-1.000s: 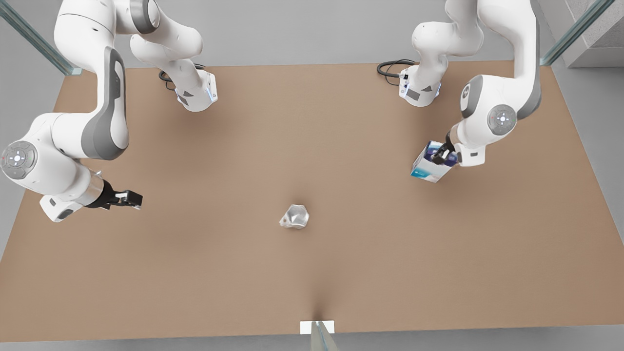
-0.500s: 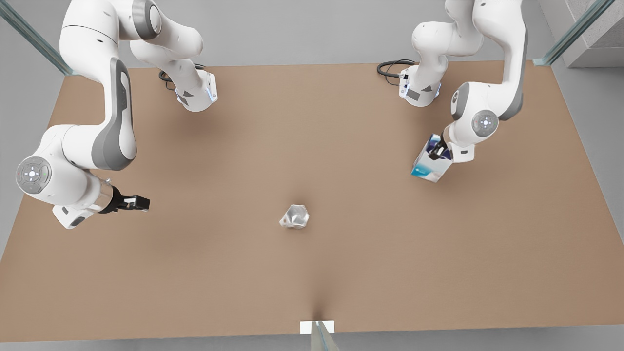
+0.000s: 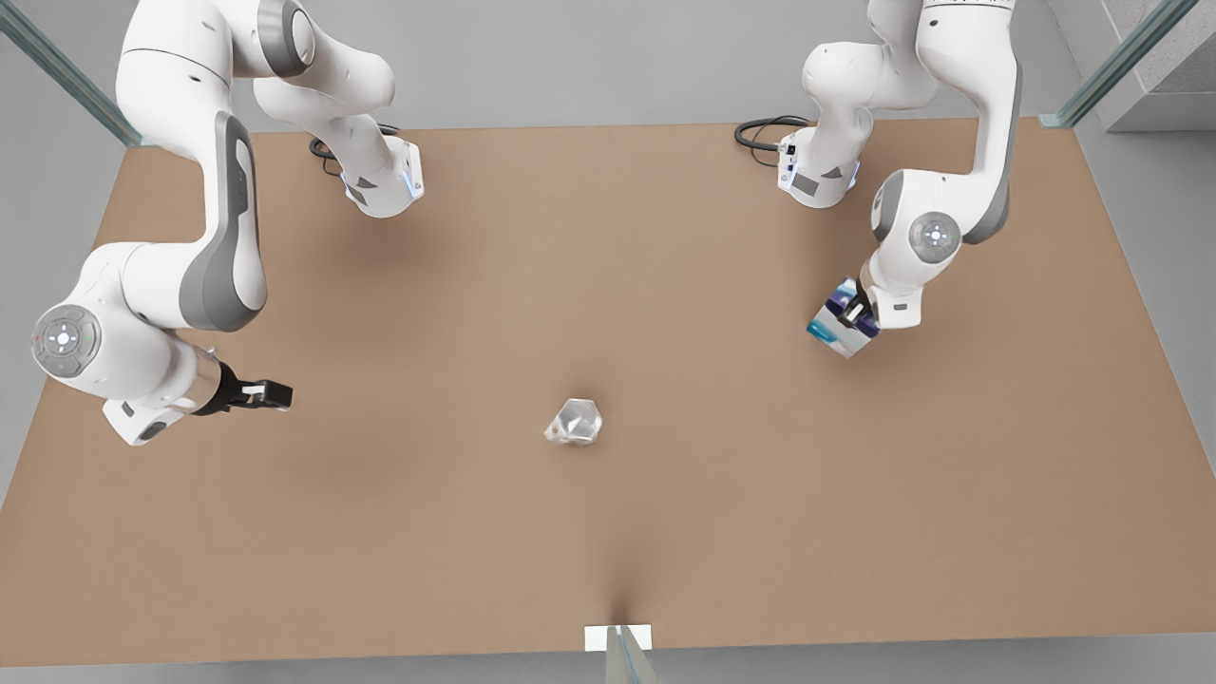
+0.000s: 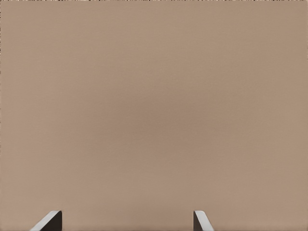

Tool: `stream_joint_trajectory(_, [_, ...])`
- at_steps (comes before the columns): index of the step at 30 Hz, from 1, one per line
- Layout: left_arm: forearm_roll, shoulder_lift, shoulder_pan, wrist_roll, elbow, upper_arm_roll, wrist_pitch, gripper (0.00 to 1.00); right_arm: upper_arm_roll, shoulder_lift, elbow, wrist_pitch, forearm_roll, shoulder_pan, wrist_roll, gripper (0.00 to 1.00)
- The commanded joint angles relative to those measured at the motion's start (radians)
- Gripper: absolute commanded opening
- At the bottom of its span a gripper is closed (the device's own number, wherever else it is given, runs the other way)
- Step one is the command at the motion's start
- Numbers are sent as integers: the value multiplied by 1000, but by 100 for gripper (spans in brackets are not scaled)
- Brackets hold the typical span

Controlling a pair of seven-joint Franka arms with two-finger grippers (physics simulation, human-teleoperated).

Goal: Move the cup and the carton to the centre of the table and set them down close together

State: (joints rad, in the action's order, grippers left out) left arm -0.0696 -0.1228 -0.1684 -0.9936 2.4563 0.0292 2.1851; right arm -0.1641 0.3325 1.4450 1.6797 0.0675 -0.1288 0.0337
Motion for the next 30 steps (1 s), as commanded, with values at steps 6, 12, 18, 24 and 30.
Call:
stream_joint_trajectory(6, [33,-43,3,3,-112,-23,-111,22,0,0,-14,-2,9,0,-3,100])
stream_joint_trajectory(12, [172,225,-55,-339,-487,-273,-208,23,0,3,-14,0,3,0,-3,100])
stream_joint_trajectory(18, [220,399,-287,-737,-691,-272,-180,23,0,5,-14,0,8,0,-3,100])
stream_joint_trajectory(24, [248,500,-430,-1024,-810,-272,-267,24,2,5,-14,-2,8,0,-3,100])
stream_joint_trajectory(30, [226,552,-516,-1083,-800,-173,-326,26,2,5,-14,-3,8,0,-3,100])
